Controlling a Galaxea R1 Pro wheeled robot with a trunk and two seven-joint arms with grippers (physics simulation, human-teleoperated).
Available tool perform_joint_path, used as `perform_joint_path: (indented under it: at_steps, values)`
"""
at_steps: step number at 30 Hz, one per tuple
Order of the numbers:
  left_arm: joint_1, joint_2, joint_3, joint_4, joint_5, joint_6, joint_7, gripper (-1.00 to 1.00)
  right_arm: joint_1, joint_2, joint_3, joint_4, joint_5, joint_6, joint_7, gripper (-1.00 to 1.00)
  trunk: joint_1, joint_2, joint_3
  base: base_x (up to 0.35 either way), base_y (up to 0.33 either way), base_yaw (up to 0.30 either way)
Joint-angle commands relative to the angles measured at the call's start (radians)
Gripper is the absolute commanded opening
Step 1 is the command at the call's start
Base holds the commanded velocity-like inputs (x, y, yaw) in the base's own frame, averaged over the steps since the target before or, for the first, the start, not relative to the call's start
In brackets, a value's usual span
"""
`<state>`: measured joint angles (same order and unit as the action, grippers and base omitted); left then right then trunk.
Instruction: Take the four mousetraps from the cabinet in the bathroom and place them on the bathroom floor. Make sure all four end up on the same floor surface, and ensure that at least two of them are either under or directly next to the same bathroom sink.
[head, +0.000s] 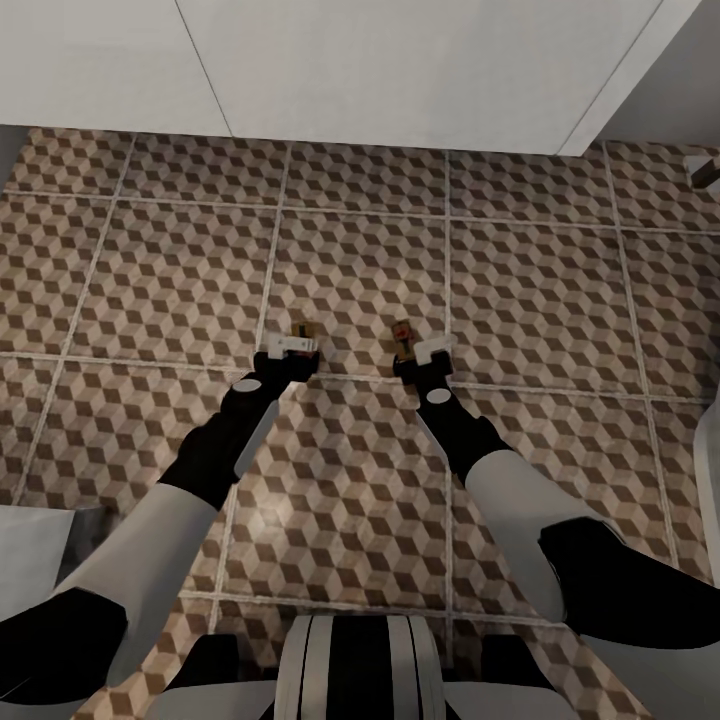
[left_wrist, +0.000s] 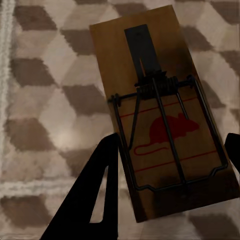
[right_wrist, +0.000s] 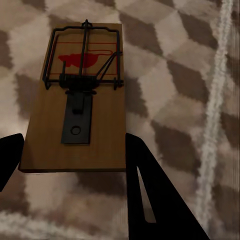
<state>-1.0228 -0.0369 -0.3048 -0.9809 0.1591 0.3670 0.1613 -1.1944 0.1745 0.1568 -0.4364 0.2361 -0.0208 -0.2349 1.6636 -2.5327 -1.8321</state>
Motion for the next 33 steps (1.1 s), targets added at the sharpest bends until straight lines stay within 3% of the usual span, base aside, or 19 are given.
perform_joint_path:
  at_steps: [1,9,19,25,30,33]
  values:
    - [0.0,0.0,-0.003,0.005,0.008,0.004,0.01,-1.0,-0.001,0.0,0.003,0.001,0.005,-0.001,-0.011,-1.0,0.0,0.0,0.0,0.0,0.0,0.0]
    - [0.0,0.0,-0.001,-0.022,0.0,0.002,0.108,-1.0,0.0,0.0,0.003,-0.005,0.004,-0.055,-0.117,-1.0,0.0,0.0,0.0,0.0,0.0,0.0]
    - [0.001,0.004,0.002,-0.042,-0.001,0.002,0.122,-1.0,0.0,0.0,0.001,-0.004,-0.001,-0.059,-0.122,-1.0,0.0,0.0,0.0,0.0,0.0,0.0]
    - [0.001,-0.004,0.007,-0.013,0.001,0.01,0.095,-1.0,-0.002,0.0,0.0,-0.022,0.0,0.041,-0.087,-1.0,0.0,0.0,0.0,0.0,0.0,0.0]
    - [-0.006,-0.04,0.011,0.062,0.001,0.028,0.071,-1.0,-0.03,0.0,0.0,-0.059,0.0,0.132,-0.069,-1.0,0.0,0.0,0.0,0.0,0.0,0.0]
    - [-0.021,-0.048,0.011,0.068,-0.001,0.091,0.07,-1.0,-0.072,0.0,0.0,-0.065,-0.001,0.176,-0.066,-1.0,0.0,0.0,0.0,0.0,0.0,0.0]
